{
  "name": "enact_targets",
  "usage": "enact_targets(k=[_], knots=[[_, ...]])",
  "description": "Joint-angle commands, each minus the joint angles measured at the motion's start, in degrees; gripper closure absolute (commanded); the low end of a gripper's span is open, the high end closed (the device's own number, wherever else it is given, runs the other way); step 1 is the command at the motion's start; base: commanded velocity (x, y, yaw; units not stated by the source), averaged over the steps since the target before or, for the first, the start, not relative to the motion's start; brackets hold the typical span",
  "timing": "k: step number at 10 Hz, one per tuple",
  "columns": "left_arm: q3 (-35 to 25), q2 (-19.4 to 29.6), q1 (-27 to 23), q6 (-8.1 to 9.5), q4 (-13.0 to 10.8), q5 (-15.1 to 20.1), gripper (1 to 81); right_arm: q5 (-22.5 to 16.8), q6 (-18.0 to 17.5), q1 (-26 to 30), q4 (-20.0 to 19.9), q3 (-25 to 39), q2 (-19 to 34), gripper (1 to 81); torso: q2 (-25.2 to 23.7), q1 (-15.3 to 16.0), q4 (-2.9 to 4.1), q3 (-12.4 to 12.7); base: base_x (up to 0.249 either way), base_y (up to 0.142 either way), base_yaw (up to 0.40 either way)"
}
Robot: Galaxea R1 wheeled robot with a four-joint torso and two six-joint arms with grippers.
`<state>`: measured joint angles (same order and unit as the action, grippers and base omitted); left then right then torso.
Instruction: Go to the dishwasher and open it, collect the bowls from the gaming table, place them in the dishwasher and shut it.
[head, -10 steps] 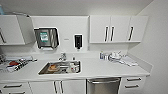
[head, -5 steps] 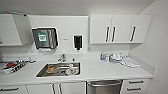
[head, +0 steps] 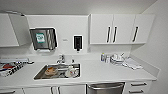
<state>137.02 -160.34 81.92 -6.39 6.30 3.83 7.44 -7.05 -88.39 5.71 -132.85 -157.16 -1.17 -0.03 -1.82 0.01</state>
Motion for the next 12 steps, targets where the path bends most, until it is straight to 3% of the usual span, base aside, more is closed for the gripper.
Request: enact_targets(k=[1,8,12], knots=[[-0.44,0.63,-3.57,-0.20,0.55,3.21,1.0,-2.60,0.10,3.00,0.54,0.50,1.03,1.0,0.00,0.03,0.00,0.00,0.113,0.000,0.000],[-0.44,0.37,-3.56,-0.20,0.55,3.29,1.0,-2.60,0.10,3.26,0.54,0.50,1.03,1.0,0.00,0.03,0.00,0.00,0.111,0.000,0.000],[-0.44,0.37,-3.56,-0.20,0.64,3.29,1.0,-2.60,0.10,3.35,0.36,0.50,0.95,1.0,0.02,0.06,0.00,0.00,0.016,0.000,0.000]])
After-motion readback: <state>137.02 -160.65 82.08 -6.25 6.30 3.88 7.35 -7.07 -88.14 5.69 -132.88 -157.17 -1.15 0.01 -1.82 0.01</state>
